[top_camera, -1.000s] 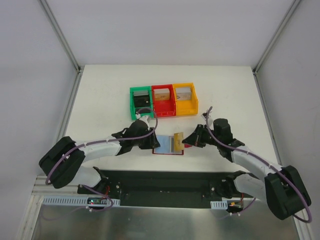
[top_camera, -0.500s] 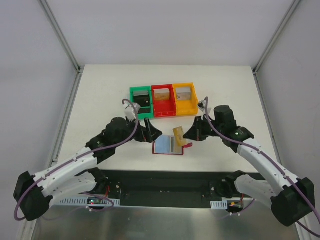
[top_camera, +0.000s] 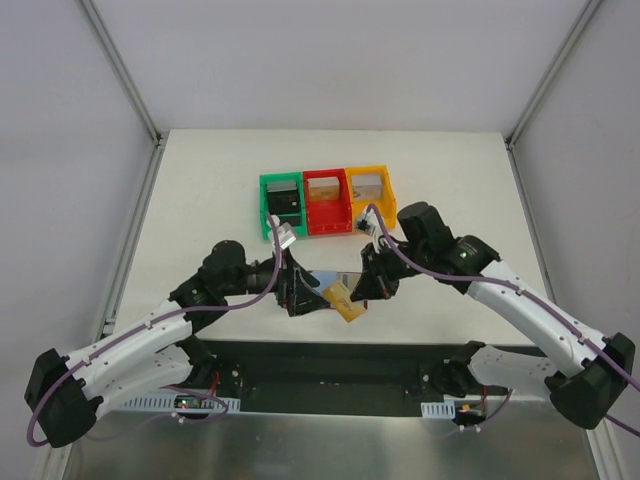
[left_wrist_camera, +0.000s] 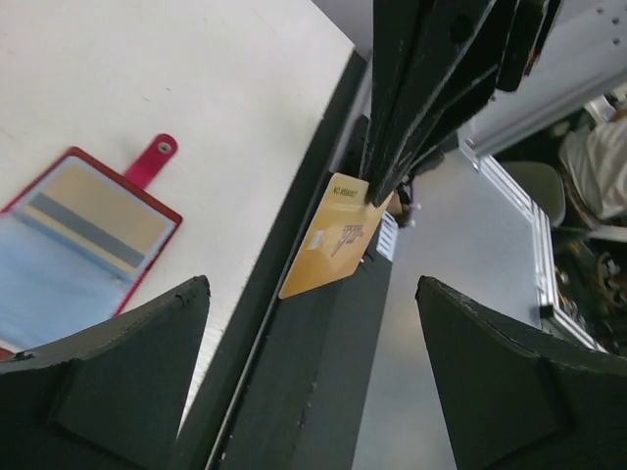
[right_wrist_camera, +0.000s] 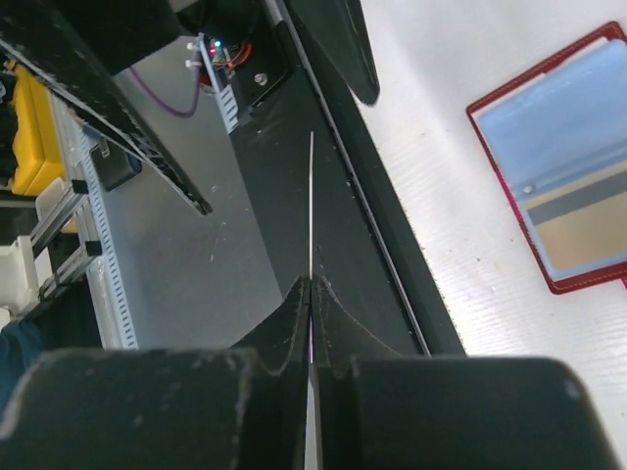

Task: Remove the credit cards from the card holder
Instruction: Place the credit card in the storage box.

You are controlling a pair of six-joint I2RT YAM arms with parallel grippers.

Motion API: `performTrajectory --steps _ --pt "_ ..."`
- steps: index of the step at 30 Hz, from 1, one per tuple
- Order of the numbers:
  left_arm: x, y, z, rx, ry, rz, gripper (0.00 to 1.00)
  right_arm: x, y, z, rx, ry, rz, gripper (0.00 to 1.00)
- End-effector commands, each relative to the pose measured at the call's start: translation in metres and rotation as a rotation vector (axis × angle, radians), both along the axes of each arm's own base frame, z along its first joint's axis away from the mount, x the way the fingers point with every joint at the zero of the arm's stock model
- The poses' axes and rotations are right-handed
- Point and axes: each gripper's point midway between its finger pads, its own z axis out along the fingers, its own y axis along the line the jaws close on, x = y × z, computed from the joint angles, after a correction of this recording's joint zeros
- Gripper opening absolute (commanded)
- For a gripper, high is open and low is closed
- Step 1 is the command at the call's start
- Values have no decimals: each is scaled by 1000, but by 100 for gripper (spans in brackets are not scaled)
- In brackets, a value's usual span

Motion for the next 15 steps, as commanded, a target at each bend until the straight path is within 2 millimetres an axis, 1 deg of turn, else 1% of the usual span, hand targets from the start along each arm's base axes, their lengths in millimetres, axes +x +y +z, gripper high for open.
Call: performTrajectory --steps 1,3,8,11,15 --pt "-24 -5 33 -92 -64 -179 83 -17 4 22 55 -1 106 0" --pt "-27 -6 34 -98 -64 -200 80 -21 5 26 72 8 130 0" --pt "-34 -9 41 -135 -64 -255 76 -31 8 25 93 39 181 1" --pt "-37 -11 43 -140 -52 -296 69 -35 9 25 94 48 197 0" --pt "-42 -14 43 -143 -33 -348 53 -36 10 25 95 45 203 1"
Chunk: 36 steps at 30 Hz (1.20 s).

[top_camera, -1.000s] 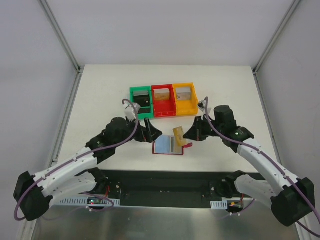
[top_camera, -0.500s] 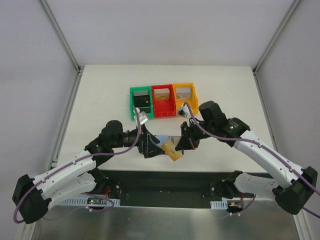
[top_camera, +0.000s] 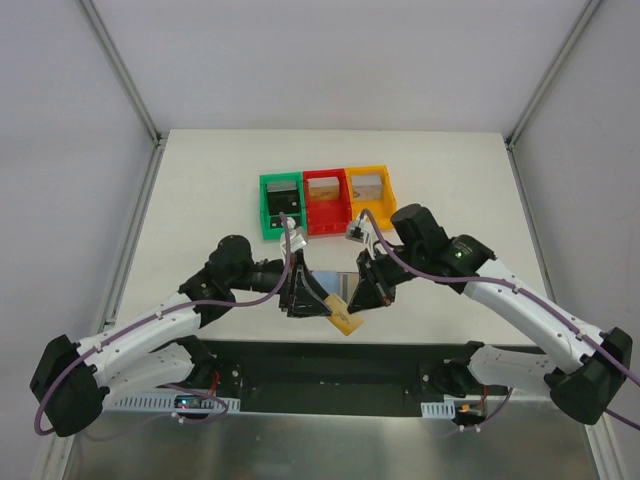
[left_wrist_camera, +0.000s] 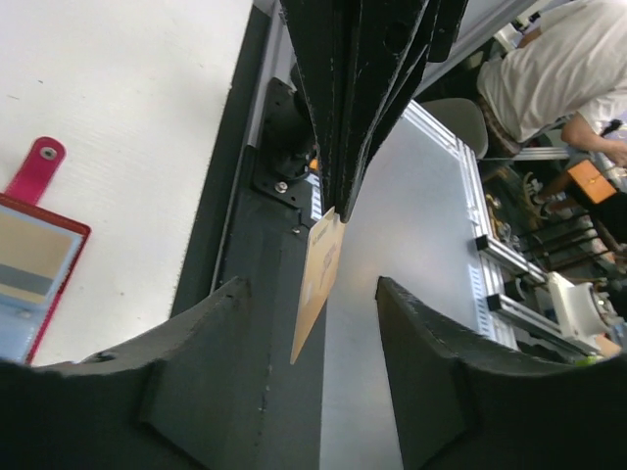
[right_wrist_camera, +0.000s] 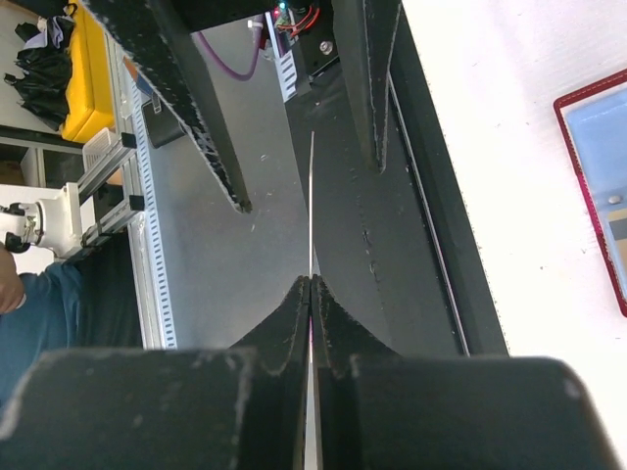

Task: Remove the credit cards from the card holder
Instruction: Place the credit card in the storage box.

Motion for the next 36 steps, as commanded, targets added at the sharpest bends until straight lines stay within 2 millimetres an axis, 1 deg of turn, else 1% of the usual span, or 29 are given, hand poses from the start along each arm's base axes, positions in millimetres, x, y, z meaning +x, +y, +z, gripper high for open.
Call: performTrajectory --steps 1,9,10,13,17,20,24,27,30,36 --pt "-9 -4 30 -83 -54 -100 48 -5 4 13 46 -19 48 0" --pt "-11 -3 28 -82 -46 -117 21 -5 5 16 50 -20 58 1" --pt "-12 -3 28 -81 -45 -118 18 -5 6 16 52 -20 60 1" --pt "-10 -3 26 -78 -40 -104 14 -6 7 18 56 -22 68 0" --pt "-8 -4 24 -77 -41 -97 0 -7 9 21 67 -19 74 0" --pt "-8 -5 24 -79 -40 -92 0 -7 11 22 79 -16 70 0" --pt "-5 -5 24 -91 -46 -63 0 -4 14 25 100 -14 46 25" --pt "-1 -5 23 -98 -49 -35 0 0 18 27 121 -19 18 32" --pt "1 -5 23 -110 -49 -11 0 6 23 28 144 -28 -15 31" --pt "3 -3 23 -125 -50 18 0 14 30 29 188 -5 -68 24"
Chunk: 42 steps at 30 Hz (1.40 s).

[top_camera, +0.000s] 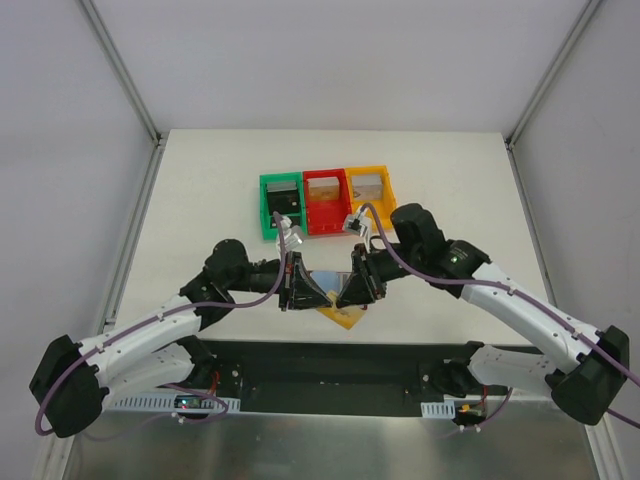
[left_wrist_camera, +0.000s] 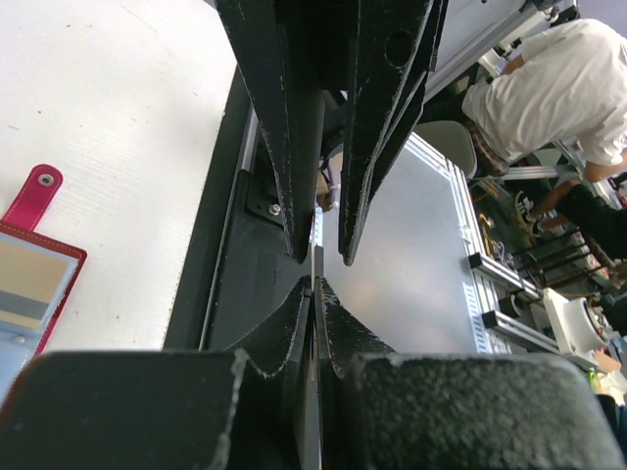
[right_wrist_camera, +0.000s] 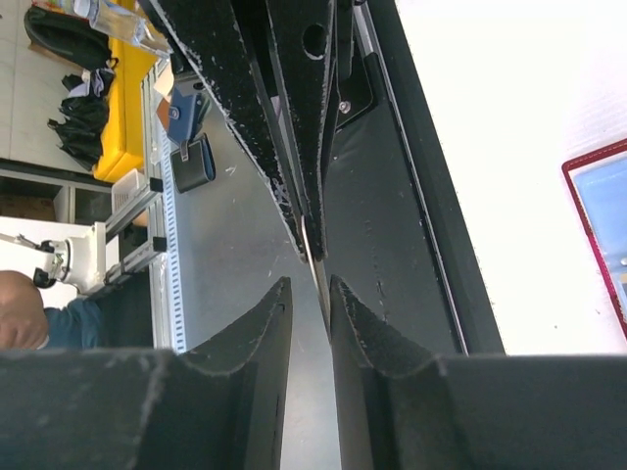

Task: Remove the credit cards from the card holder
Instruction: Place the credit card in the storage box.

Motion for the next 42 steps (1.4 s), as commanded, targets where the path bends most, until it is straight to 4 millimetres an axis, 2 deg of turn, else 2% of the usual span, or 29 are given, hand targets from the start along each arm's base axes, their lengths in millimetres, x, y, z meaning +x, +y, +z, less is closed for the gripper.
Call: performTrajectory --steps 1,13,27,32,36,38,39,42 --pt "4 0 16 -66 -45 35 0 9 8 18 89 -25 -43 24" --pt "6 4 19 -99 -58 73 0 10 -3 22 117 -17 -57 23" --pt "6 3 29 -137 -56 67 0 5 -6 19 118 -6 -40 18" --pt "6 3 27 -131 -51 64 0 8 -8 20 122 -9 -53 17" --pt "6 3 25 -128 -50 65 0 9 -9 23 130 -13 -51 11" --pt "6 3 25 -126 -49 69 0 9 -9 24 130 -13 -51 4" --pt "7 3 24 -124 -50 73 4 10 -9 25 129 -14 -54 1" --pt "8 4 21 -108 -48 83 42 12 -9 29 129 -17 -55 0"
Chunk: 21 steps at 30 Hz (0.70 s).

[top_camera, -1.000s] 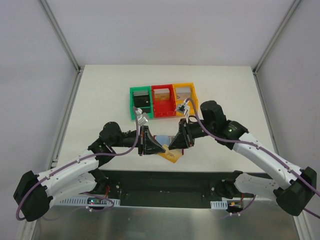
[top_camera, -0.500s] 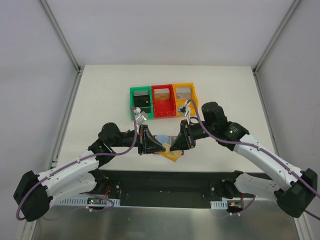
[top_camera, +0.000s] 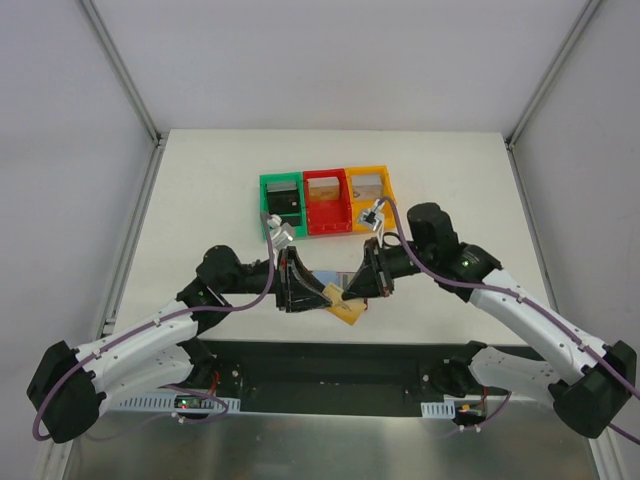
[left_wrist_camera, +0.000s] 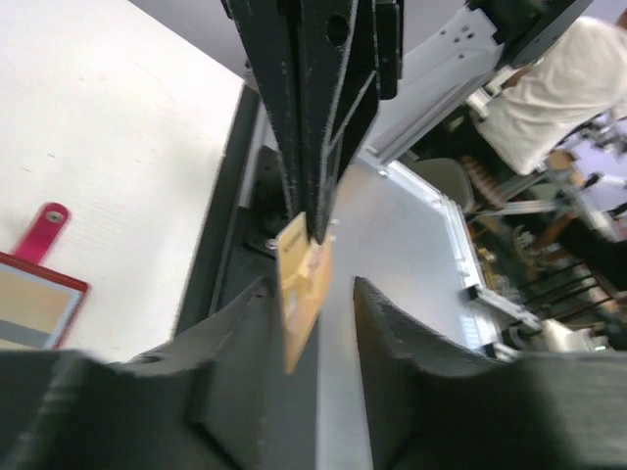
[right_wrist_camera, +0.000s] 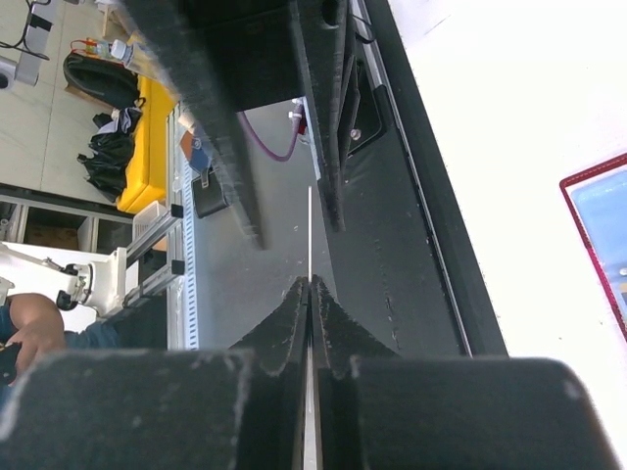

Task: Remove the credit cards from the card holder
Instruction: Place the credit card in the storage box.

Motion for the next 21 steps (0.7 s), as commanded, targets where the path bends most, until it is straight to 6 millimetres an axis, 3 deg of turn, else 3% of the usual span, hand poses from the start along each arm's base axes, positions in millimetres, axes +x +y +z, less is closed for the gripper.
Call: performTrajectory --steps 1,3,6,11,15,18,21 --pt "3 3 7 -22 -34 19 50 3 -1 17 32 -40 2 0" --pt "9 6 8 -5 -40 56 58 6 -1 19 23 -45 -12 0" --pt "19 15 7 31 -41 136 63 23 -4 21 -19 -64 -70 0" --pt "40 43 10 78 -71 353 62 84 -17 12 -184 -269 -282 0" --pt "37 54 14 74 -79 401 62 119 -17 8 -213 -557 -256 0" --pt "35 58 10 88 -64 408 61 131 -16 4 -261 -783 -86 0" --pt "32 60 4 95 -55 409 61 156 -19 -4 -361 -931 21 0"
